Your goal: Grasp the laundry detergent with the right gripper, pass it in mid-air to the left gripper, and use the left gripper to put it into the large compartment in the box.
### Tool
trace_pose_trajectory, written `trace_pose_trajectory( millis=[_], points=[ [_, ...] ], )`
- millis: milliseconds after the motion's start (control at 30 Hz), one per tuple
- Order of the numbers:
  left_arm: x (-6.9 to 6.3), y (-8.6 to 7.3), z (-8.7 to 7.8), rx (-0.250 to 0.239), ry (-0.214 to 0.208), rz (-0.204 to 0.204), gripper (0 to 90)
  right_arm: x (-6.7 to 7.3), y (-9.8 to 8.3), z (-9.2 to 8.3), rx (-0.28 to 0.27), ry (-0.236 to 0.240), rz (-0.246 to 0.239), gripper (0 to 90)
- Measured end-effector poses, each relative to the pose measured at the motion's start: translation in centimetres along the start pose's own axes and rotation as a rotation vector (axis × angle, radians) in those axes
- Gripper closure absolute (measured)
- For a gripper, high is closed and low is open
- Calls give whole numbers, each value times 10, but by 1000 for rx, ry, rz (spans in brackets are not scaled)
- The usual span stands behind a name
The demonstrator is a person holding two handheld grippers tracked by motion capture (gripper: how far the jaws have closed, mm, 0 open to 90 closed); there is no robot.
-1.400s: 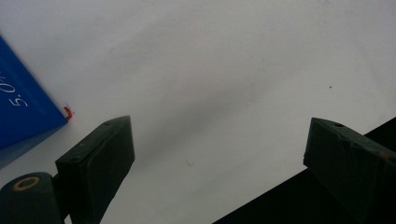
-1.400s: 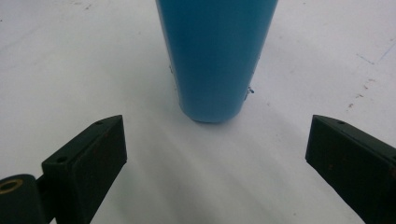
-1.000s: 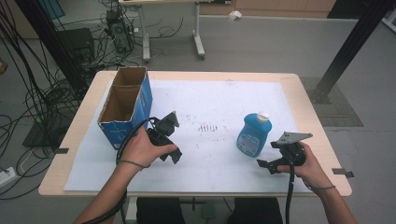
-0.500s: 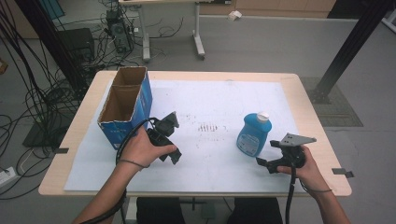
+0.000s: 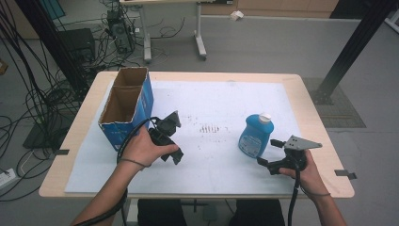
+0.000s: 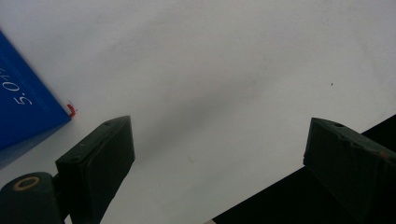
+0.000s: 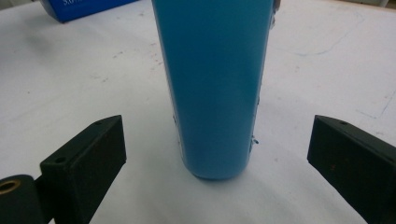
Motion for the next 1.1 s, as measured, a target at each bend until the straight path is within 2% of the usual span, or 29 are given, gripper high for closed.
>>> trace_pose_trajectory(
  millis=[133, 500, 1100],
  points=[
    [0, 1, 0, 2, 3, 0, 90, 0, 4, 1, -52, -3, -5, 44],
    [-1, 2, -3, 2, 6, 1, 90, 0, 9, 3, -117, -5, -6, 43],
    [-2, 2, -3, 3, -2, 1, 90, 2, 16, 11, -150, -1, -15, 45]
  ],
)
Point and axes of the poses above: each handheld gripper's, and its own axes: z roughly forward along the jaws, y roughly out of its top, x roughly to its left, the point moved 10 cm from there along z, roughly forward along the jaws
